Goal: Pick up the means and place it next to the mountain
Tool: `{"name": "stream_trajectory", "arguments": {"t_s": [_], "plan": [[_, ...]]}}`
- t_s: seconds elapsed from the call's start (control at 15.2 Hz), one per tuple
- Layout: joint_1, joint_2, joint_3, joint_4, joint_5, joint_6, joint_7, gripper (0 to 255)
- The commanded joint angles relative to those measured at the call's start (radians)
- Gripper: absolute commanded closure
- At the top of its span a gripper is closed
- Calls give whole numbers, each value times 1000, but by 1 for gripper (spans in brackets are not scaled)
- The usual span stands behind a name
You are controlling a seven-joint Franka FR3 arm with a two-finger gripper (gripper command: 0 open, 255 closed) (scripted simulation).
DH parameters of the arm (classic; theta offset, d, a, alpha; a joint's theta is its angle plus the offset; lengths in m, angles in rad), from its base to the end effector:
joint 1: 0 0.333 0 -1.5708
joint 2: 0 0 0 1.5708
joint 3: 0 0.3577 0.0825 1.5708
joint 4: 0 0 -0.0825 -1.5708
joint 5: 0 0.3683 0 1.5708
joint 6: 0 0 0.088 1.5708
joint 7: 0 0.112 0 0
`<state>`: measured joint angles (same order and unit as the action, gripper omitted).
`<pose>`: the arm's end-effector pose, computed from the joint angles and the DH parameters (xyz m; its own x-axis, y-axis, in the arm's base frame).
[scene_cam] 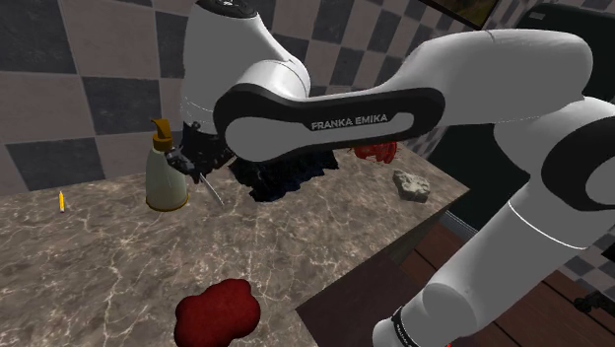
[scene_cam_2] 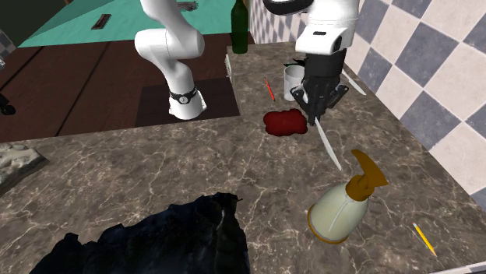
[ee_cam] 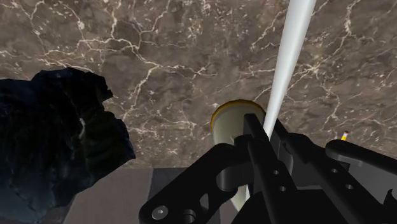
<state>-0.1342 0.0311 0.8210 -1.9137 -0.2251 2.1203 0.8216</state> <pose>0.4518 0.3498 0.5418 0.9662 -0.0361 0.2554 -0.0371 -0.9993 -0.0010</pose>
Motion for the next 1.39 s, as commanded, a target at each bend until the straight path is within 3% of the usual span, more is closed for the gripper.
{"name": "stream_trajectory", "arguments": {"t_s": [0.0,0.79,1.32], "plan": [[-15,37,-16,30,-24,0,-25,255],[-44,326,-120,349,-171,-74,-173,255],[-45,347,-133,282,-197,7,-149,255]]}}
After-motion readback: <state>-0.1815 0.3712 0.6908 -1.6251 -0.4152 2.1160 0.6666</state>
